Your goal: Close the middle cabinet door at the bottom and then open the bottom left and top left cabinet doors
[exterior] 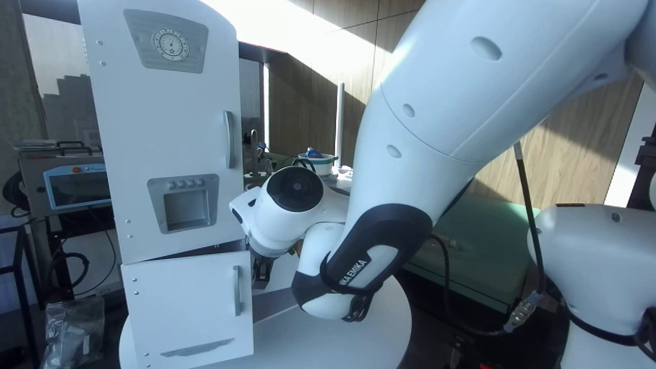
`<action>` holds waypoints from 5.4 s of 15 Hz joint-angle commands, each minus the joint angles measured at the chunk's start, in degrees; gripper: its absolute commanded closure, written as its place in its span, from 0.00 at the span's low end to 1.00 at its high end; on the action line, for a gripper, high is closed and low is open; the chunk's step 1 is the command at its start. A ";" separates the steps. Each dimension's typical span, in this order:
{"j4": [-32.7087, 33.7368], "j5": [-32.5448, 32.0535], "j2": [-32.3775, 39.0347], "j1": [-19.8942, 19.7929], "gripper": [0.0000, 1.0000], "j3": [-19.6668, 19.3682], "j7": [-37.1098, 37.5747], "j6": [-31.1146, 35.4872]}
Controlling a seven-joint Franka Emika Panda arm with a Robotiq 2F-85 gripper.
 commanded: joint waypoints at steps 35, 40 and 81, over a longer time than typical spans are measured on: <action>14.62 -20.13 -27.35 -83.82 0.00 87.26 -14.44 -27.82; 11.04 -21.58 -31.86 -83.20 0.00 91.05 -14.93 -31.17; 30.40 -106.89 -41.01 -110.99 0.00 95.66 80.11 -16.48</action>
